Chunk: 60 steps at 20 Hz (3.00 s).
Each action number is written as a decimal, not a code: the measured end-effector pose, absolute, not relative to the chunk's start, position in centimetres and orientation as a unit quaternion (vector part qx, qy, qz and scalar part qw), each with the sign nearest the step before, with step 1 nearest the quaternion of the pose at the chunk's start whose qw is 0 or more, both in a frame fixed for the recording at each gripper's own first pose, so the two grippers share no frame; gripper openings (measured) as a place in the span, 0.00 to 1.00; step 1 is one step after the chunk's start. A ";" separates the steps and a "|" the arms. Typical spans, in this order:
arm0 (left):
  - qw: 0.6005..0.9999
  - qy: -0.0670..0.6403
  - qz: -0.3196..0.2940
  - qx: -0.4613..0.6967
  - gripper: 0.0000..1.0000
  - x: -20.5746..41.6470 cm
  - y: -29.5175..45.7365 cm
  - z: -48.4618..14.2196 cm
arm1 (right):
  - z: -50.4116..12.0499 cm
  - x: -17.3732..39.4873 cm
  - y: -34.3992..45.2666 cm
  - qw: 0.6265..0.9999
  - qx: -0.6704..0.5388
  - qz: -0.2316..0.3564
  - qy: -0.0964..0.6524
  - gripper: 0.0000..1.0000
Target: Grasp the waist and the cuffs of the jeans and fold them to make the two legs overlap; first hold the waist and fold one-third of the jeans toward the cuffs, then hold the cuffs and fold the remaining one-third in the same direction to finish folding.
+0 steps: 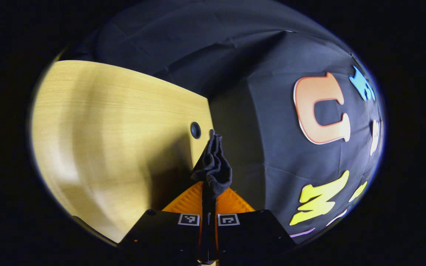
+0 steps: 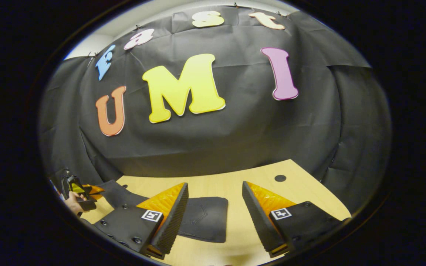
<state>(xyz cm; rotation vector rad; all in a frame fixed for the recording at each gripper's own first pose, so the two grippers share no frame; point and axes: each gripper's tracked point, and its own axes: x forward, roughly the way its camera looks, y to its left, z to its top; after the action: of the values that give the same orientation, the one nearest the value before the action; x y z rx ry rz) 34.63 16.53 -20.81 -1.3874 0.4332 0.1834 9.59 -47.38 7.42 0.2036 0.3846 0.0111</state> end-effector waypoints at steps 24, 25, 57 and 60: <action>0.775 0.291 -0.079 -0.555 0.04 30.5 -20.3 -13.3 | 11.4 -3.7 -66.7 0.971 0.119 -0.137 0.157 0.90; 0.780 0.298 -0.075 -0.545 0.04 30.3 -20.8 -14.2 | 11.4 -4.0 -67.1 0.970 0.119 -0.140 0.157 0.90; 0.990 0.069 -0.120 -0.041 0.99 24.0 -14.6 -3.0 | 12.3 -2.9 -60.1 0.982 0.097 -0.079 0.141 0.91; 0.993 0.055 -0.099 -0.040 0.99 22.5 -10.4 -1.5 | 12.5 -1.4 -57.5 0.985 0.096 -0.056 0.134 0.98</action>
<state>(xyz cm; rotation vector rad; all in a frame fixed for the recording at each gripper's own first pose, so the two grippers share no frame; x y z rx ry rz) 22.49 -10.40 -1.52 -0.0807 0.1096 -0.1978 -1.44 -57.45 12.49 0.1921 0.2684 -0.1125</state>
